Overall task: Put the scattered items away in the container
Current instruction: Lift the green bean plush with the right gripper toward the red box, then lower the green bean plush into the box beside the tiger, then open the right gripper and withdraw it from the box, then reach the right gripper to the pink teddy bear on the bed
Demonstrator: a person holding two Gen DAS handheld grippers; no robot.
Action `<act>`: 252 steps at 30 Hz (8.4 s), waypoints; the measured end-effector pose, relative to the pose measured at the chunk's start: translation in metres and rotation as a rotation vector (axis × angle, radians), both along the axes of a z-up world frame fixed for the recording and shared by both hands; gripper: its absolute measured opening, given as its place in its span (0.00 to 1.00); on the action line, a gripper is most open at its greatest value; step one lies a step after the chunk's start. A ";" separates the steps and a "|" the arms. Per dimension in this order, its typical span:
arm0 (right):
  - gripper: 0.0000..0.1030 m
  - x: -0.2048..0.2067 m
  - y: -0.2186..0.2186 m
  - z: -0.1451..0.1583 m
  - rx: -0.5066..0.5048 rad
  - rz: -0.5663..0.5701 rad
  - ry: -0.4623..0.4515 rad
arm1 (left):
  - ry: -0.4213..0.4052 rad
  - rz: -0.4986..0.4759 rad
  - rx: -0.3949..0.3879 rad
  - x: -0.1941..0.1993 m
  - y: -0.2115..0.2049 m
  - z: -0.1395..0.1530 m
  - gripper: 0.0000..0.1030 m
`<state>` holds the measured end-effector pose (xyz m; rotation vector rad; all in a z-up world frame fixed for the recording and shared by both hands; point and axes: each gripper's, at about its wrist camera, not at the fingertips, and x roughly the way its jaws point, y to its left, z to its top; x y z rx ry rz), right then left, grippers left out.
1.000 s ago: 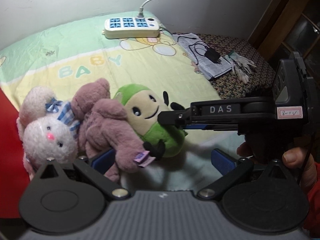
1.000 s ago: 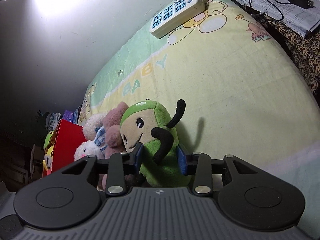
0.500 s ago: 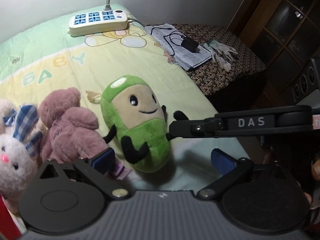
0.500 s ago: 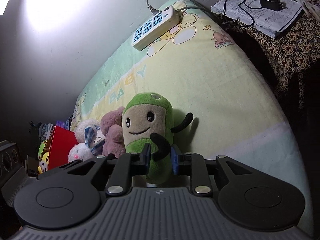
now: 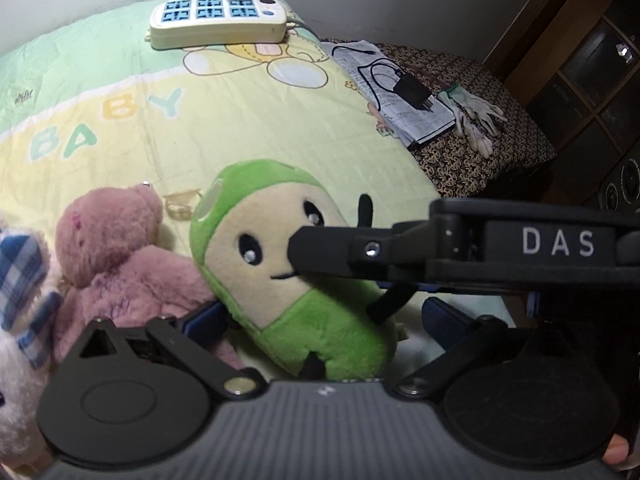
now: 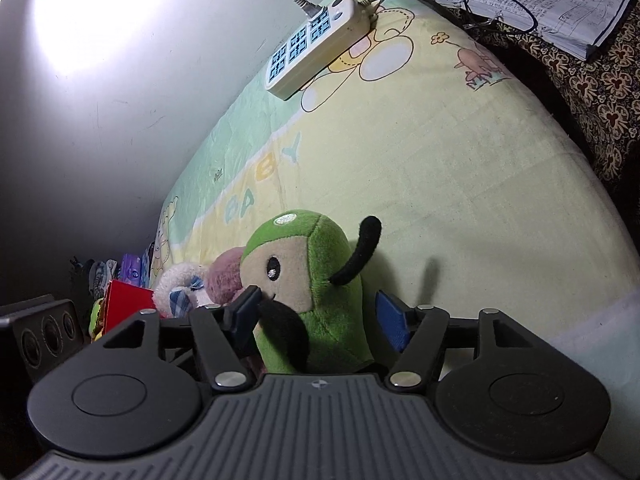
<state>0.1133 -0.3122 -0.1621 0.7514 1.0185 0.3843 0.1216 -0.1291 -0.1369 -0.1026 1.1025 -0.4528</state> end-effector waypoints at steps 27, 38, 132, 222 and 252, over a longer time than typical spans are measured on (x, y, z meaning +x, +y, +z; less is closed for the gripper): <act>0.50 -0.077 0.000 0.043 0.075 0.031 0.029 | 0.022 -0.147 -0.039 -0.078 0.003 0.040 0.99; 0.50 -0.109 0.090 0.067 0.061 0.149 -0.007 | 0.008 -0.052 -0.080 -0.125 0.097 0.066 0.99; 0.36 -0.052 0.374 0.097 -0.251 0.210 -0.233 | -0.154 0.102 0.125 -0.094 0.353 0.061 0.99; 0.50 -0.110 0.271 0.113 -0.104 0.252 -0.456 | -0.141 0.397 0.422 -0.136 0.282 0.099 1.00; 0.49 -0.080 0.085 0.045 -0.208 0.018 -0.167 | -0.225 0.120 0.175 -0.124 0.120 0.093 1.00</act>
